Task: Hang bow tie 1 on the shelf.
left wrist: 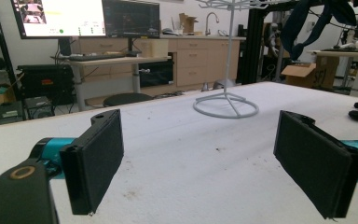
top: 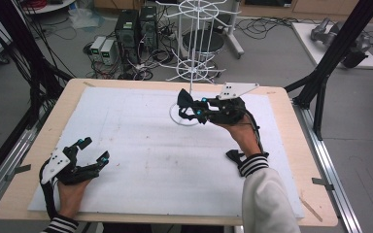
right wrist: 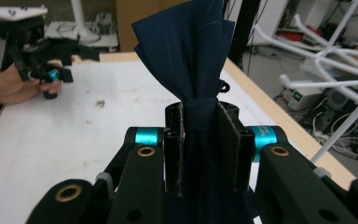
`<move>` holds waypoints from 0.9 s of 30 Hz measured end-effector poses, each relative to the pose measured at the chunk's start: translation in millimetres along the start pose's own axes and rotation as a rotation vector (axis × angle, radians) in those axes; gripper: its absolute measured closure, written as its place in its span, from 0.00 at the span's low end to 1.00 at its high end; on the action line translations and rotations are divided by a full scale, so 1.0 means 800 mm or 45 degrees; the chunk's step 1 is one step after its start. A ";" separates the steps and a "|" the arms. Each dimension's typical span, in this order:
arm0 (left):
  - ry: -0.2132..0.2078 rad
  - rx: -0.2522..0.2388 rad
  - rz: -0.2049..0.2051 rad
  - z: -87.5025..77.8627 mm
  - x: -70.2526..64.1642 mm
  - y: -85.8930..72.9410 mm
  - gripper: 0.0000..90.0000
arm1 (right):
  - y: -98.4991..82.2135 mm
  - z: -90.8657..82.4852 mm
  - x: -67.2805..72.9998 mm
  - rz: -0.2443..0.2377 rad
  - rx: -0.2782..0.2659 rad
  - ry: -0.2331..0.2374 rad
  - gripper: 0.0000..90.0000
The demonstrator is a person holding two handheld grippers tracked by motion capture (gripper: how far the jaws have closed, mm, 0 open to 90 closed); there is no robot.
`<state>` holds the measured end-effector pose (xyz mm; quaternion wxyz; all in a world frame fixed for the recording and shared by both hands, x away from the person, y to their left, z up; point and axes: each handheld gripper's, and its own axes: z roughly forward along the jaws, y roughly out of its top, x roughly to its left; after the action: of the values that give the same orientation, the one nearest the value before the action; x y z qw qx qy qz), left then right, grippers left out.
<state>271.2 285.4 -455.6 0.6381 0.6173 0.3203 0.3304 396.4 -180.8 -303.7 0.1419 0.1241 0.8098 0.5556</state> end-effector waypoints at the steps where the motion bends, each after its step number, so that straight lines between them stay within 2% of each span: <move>1: 0.000 0.000 -0.001 0.000 0.000 0.000 0.18 | 0.000 -0.001 0.000 0.011 -0.015 -0.005 0.81; 4: 0.001 0.000 -0.001 0.000 0.000 0.000 0.18 | 0.002 -0.002 -0.002 0.030 -0.068 -0.013 0.81; 9: 0.000 0.000 0.000 0.000 0.000 0.000 0.18 | 0.005 0.001 -0.003 0.043 -0.089 -0.016 0.81; 27: -0.001 -0.001 0.000 0.000 0.000 0.000 0.18 | 0.023 0.009 -0.011 0.076 -0.146 -0.105 0.81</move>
<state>271.3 285.7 -455.7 0.6383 0.6174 0.3198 0.3302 408.3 -171.1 -288.0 0.1655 0.1628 0.7661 0.5994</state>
